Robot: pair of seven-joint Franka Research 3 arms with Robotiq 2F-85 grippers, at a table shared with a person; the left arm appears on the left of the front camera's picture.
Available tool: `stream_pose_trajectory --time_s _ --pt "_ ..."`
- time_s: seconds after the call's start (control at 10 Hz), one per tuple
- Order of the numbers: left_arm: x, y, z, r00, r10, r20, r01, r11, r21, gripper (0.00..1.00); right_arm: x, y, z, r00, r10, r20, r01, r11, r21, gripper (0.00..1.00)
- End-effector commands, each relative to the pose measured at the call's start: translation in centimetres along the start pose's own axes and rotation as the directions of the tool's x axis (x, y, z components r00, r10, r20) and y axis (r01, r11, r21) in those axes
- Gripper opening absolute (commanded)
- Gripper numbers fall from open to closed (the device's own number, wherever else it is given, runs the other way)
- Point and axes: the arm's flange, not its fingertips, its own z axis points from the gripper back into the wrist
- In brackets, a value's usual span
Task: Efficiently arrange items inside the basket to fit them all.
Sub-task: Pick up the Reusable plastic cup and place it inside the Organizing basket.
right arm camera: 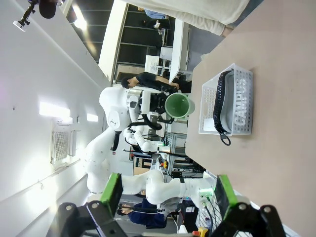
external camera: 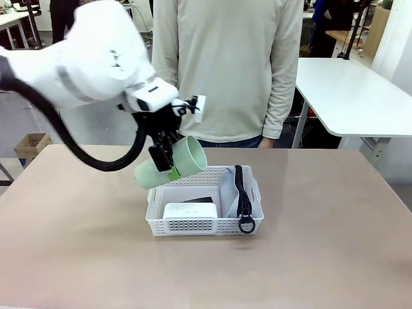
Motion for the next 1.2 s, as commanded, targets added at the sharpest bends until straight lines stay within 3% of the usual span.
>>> stream_pose_trajectory --time_s 0.0,0.1,0.3,0.4,0.7,0.8,1.0,1.1 --pt "3.3 3.1 -0.6 0.983 -0.053 -0.177 0.065 0.996 0.061 0.88 0.0 0.6 -0.2 1.0 -0.01 0.011 0.01 1.0 0.023 1.0" --pt "5.2 4.0 -1.6 0.979 -0.042 -0.202 0.052 0.998 0.045 0.88 0.0 0.6 -0.2 1.0 -0.01 0.011 0.01 1.0 0.023 1.0" --pt "7.4 4.5 -2.4 0.943 0.242 -0.227 -0.246 0.969 0.012 0.88 0.0 0.6 -0.2 1.0 -0.01 0.011 0.01 1.0 0.023 1.0" --pt "4.8 3.5 -2.6 0.979 -0.037 -0.2 0.047 0.998 0.047 0.88 0.0 0.6 -0.2 1.0 -0.01 0.011 0.01 1.0 0.023 1.0" --pt "4.8 3.5 -2.6 0.979 -0.037 -0.2 0.047 0.998 0.047 0.88 0.0 0.6 -0.2 1.0 -0.01 0.011 0.01 1.0 0.023 1.0" --pt "5.9 4.4 -3.1 0.976 0.012 -0.217 -0.004 0.999 0.04 0.88 0.0 0.6 -0.2 1.0 -0.01 0.011 0.01 1.0 0.023 1.0" --pt "7.9 2.7 -3.7 0.935 0.106 -0.34 -0.087 0.994 0.071 0.88 0.0 0.6 -0.2 1.0 -0.01 0.011 0.01 1.0 0.023 1.0" --pt "8.6 2.7 -4.2 0.924 0.102 -0.368 -0.078 0.994 0.079 0.88 0.0 0.6 -0.2 1.0 -0.01 0.011 0.01 1.0 0.023 1.0"
